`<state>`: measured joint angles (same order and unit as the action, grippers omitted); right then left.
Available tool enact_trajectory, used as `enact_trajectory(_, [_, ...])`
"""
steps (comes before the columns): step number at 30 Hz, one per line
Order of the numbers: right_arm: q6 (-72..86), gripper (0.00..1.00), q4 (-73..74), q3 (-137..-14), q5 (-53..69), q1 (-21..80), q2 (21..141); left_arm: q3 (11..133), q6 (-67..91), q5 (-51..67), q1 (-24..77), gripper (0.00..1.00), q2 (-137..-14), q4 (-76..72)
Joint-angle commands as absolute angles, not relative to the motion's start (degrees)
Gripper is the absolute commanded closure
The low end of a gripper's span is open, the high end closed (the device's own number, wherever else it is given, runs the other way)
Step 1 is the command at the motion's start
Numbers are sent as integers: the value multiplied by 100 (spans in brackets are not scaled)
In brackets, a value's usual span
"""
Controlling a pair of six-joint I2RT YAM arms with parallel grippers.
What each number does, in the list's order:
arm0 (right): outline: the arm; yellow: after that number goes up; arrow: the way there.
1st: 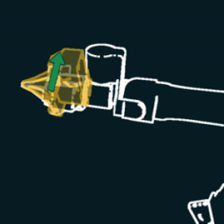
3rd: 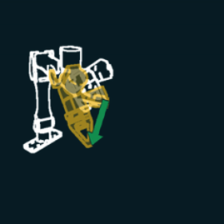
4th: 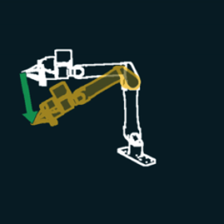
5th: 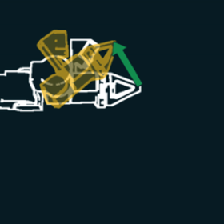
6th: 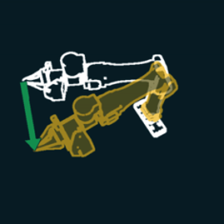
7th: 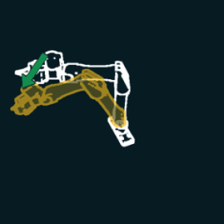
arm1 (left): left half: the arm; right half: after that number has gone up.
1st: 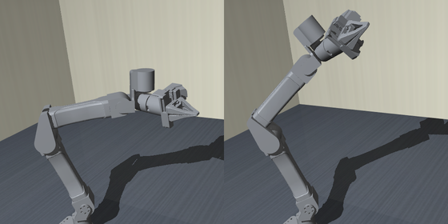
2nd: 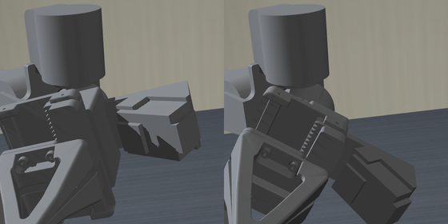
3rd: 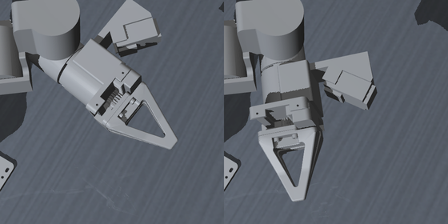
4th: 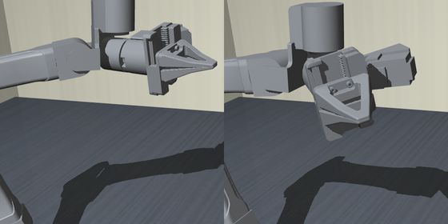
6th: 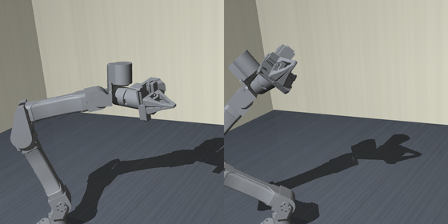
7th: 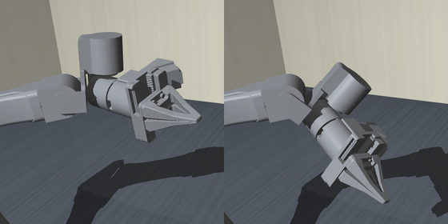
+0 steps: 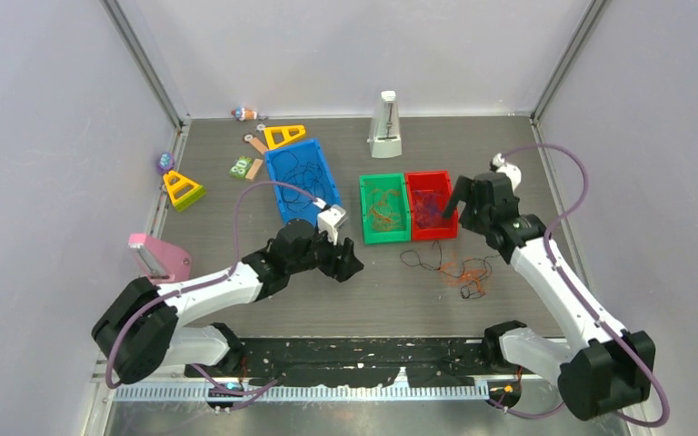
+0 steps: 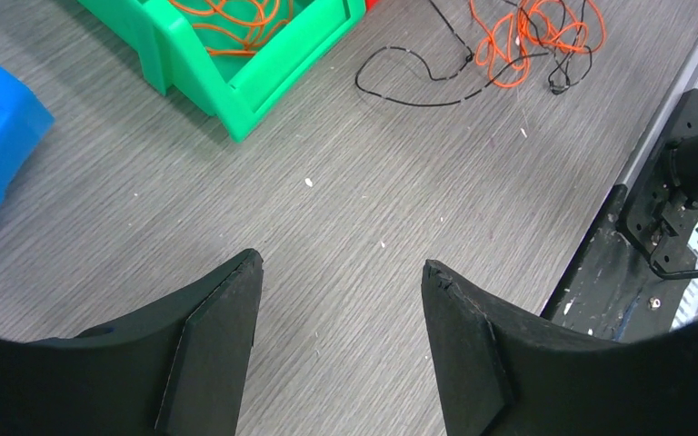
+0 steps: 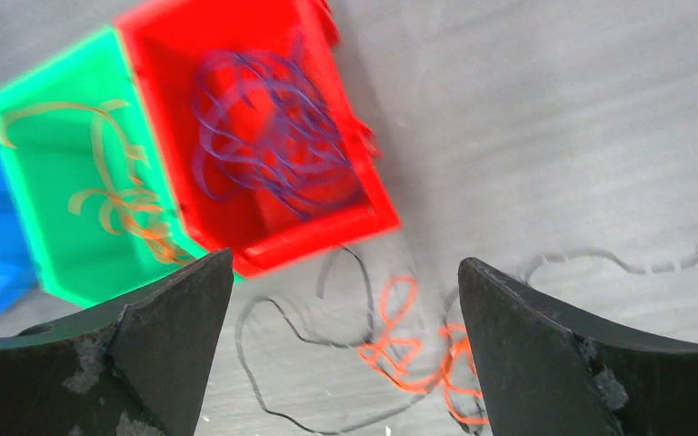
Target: Untangle the cables
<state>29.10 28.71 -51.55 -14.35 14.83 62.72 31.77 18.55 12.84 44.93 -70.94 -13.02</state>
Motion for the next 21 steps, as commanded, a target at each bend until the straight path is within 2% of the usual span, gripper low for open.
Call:
enact_trajectory(1, [3588,0,3769,-4405,-1495,1452,5739,3236,1699,1303,4568,35,-7330,-1903])
enact_trajectory(5, [3964,0,3698,-3682,-1135,1459,5291,3197,1630,1269,4664,35,-7238,-1967])
enact_trajectory(11, [4143,0,3607,-3226,-1016,1491,5532,3115,1520,1106,4670,34,-7028,-1950])
enact_trajectory(13, [4182,2,3459,-3054,-1017,1559,5673,3127,1495,1059,4673,34,-6992,-1905])
enact_trajectory(17, [4228,14,2996,-2802,-778,1797,6159,3137,1432,967,4673,34,-6886,-1819])
enact_trajectory(18, [4204,30,2775,-2790,-618,1887,6239,3130,1405,909,4673,34,-6868,-1793])
enact_trajectory(19, [4180,40,2640,-2785,-485,2161,6365,3126,1380,872,4675,33,-6850,-1767])
enact_trajectory(20, [4156,60,2328,-2790,-82,2262,6413,3129,1368,853,4671,33,-6835,-1759])
enact_trajectory(21, [4183,69,2175,-2805,113,2563,6485,3113,1355,821,4675,33,-6830,-1758])
